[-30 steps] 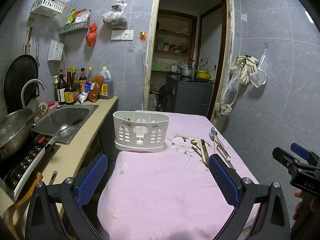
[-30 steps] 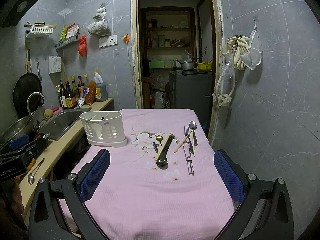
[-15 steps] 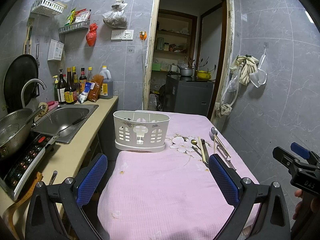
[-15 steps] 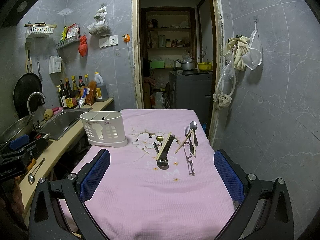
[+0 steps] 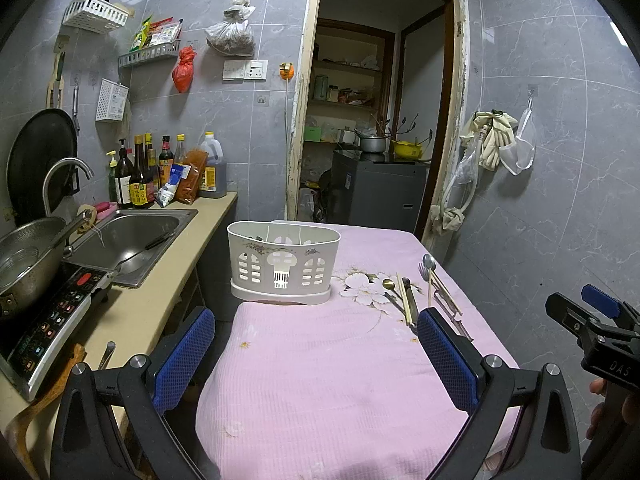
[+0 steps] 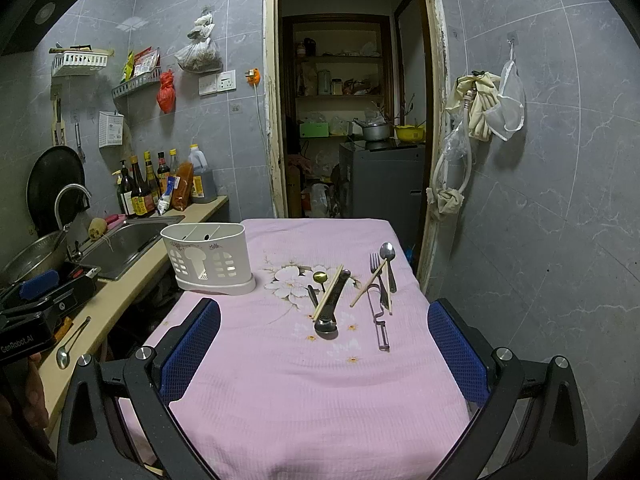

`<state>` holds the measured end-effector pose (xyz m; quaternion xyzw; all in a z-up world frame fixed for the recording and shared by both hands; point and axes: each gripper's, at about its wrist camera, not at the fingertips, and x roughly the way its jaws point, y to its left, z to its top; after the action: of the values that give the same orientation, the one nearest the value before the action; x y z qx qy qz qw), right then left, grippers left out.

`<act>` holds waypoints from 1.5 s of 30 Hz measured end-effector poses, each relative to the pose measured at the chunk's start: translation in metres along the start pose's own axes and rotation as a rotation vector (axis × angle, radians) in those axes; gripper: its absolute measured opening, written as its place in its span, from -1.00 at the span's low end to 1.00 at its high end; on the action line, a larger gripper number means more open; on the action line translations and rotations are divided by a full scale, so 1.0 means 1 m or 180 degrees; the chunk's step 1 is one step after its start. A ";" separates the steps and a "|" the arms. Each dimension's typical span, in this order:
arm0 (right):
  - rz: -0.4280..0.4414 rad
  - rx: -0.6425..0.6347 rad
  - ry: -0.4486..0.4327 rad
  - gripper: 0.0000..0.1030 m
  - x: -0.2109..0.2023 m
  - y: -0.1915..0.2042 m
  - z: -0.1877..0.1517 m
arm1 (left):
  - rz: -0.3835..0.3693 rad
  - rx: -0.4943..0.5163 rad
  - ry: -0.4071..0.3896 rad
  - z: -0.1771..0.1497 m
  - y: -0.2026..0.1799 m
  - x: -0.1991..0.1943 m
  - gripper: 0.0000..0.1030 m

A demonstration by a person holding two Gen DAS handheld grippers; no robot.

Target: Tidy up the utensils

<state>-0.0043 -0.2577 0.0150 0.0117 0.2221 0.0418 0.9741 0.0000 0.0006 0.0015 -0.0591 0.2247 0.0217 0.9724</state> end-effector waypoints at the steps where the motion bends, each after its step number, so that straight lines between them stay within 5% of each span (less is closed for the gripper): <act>1: -0.0001 0.0000 0.0001 0.98 0.000 0.000 0.000 | 0.0000 0.0001 0.0000 0.000 0.000 0.000 0.98; 30: -0.0101 0.0031 0.0000 0.98 0.013 0.007 -0.002 | -0.0060 0.0020 0.0006 -0.009 0.005 0.013 0.98; 45: -0.0283 0.0142 -0.0108 0.98 0.021 0.009 0.014 | -0.0272 0.0164 -0.0070 0.016 0.004 0.036 0.98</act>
<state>0.0200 -0.2467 0.0188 0.0243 0.2067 -0.0067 0.9781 0.0392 0.0070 -0.0006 -0.0433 0.2117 -0.0249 0.9760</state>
